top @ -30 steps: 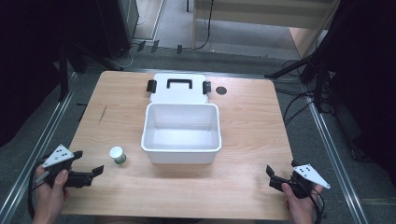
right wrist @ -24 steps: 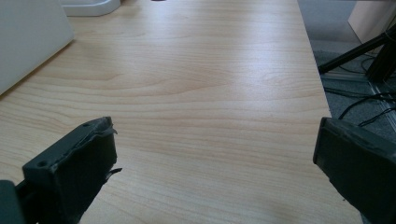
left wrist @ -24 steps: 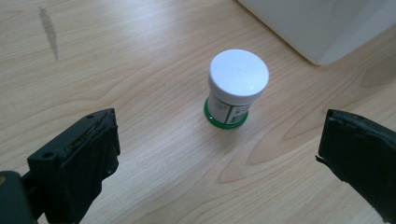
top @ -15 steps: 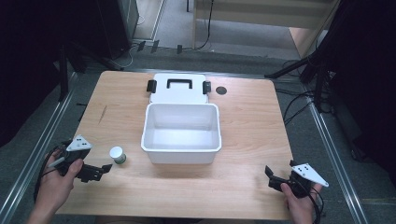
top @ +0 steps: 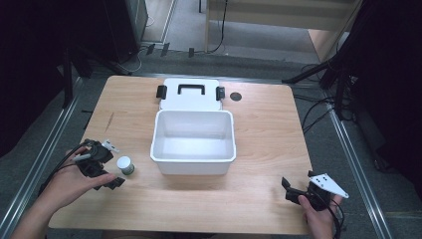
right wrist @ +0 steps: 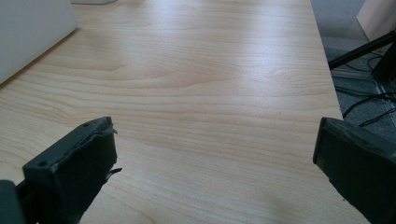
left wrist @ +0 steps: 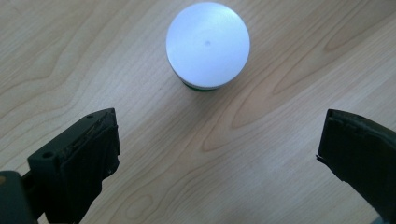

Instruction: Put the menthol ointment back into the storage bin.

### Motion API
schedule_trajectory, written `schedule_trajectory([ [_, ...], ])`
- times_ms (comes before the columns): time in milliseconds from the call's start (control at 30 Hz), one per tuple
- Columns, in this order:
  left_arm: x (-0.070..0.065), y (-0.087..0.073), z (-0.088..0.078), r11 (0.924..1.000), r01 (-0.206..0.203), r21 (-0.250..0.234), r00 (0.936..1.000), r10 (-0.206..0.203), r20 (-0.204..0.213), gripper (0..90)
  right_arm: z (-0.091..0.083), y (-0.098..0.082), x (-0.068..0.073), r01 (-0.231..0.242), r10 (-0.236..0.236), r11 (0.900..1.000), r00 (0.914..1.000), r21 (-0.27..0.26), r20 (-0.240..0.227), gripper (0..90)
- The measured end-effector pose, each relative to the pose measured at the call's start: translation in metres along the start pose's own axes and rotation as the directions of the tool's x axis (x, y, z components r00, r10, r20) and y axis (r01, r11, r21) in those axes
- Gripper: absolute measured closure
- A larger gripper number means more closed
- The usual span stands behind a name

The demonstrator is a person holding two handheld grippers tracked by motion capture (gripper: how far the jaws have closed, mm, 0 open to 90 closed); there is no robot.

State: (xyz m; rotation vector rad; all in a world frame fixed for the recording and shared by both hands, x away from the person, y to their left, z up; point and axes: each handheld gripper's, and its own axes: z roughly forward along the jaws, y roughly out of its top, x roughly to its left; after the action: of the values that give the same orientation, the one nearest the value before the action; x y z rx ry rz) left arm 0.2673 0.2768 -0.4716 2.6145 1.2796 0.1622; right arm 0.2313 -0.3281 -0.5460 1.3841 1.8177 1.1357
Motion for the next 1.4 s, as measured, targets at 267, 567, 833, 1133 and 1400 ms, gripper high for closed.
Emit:
schedule_trajectory([
  [267, 0.003, 0.020, -0.003, 0.9995, -0.003, 0.031, 0.9993, 0.004, -0.037, 10.8, 0.000, 0.000, 0.000, 0.005, -0.005, 1.000, 1.0000, 0.003, -0.007, 0.0],
  [567, 0.000, 0.038, 0.016, 0.9933, -0.028, 0.112, 0.9984, 0.034, -0.045, 23.6, 0.001, 0.000, 0.001, 0.013, -0.013, 1.000, 0.9999, 0.012, 0.001, 0.0],
  [833, 0.003, 0.050, 0.027, 0.9893, -0.003, 0.146, 0.9995, 0.008, -0.032, 40.9, 0.001, 0.000, 0.001, 0.009, -0.009, 1.000, 1.0000, 0.012, 0.000, 0.0],
  [1133, 0.004, 0.052, 0.020, 0.9888, 0.009, 0.149, 1.0000, -0.008, -0.004, 51.3, 0.001, 0.001, 0.001, 0.002, -0.002, 1.000, 1.0000, 0.017, 0.000, 0.0],
  [1400, 0.003, 0.060, -0.007, 0.9868, 0.003, 0.162, 0.9999, 0.000, -0.017, 51.5, 0.001, 0.000, 0.000, 0.004, -0.004, 1.000, 1.0000, 0.007, -0.009, 0.0],
])
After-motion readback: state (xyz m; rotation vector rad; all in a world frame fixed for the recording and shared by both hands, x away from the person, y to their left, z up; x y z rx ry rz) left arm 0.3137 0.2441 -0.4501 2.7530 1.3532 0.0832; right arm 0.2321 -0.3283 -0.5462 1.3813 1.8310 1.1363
